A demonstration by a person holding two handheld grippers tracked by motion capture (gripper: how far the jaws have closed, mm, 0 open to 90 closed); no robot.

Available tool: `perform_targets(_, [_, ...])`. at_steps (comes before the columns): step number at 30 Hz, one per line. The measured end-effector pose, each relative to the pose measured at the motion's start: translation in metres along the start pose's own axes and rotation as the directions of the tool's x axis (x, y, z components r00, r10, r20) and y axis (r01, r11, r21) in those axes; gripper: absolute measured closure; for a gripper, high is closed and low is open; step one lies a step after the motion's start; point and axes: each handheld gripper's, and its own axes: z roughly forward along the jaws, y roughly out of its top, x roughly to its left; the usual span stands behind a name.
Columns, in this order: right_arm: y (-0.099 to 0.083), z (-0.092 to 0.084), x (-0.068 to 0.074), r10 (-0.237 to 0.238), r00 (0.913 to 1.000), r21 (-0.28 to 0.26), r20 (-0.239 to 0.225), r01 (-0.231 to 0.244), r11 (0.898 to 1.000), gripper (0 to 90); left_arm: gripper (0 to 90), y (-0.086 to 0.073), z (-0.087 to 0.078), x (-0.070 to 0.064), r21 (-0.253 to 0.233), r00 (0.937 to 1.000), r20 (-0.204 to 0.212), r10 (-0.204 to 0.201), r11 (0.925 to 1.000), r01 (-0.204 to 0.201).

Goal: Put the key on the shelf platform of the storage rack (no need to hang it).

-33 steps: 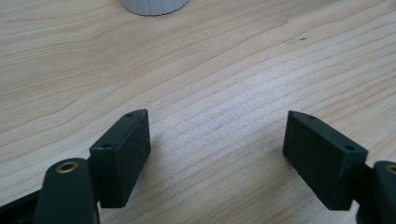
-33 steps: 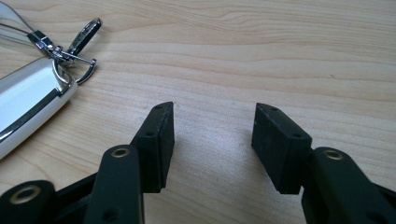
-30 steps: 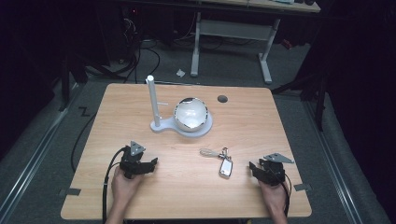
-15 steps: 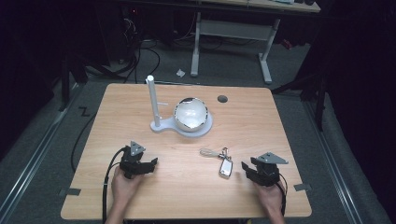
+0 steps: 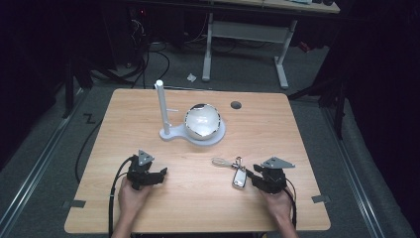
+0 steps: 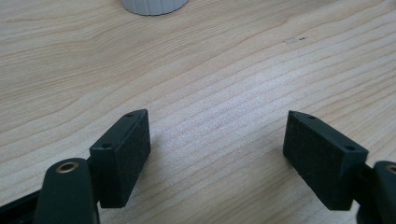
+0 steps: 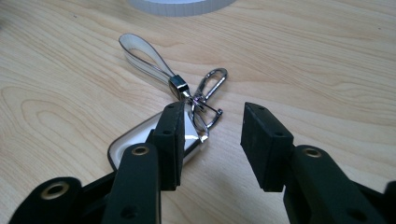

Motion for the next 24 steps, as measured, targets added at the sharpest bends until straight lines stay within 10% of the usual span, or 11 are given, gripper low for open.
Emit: perform_targets(24, [0.023, 0.037, 0.005, -0.019, 0.9991, 0.064, -0.039, 0.021, 0.998, 65.4, 23.2, 0.000, 0.000, -0.001, 0.002, 1.0000, -0.003, 0.005, 1.0000, -0.005])
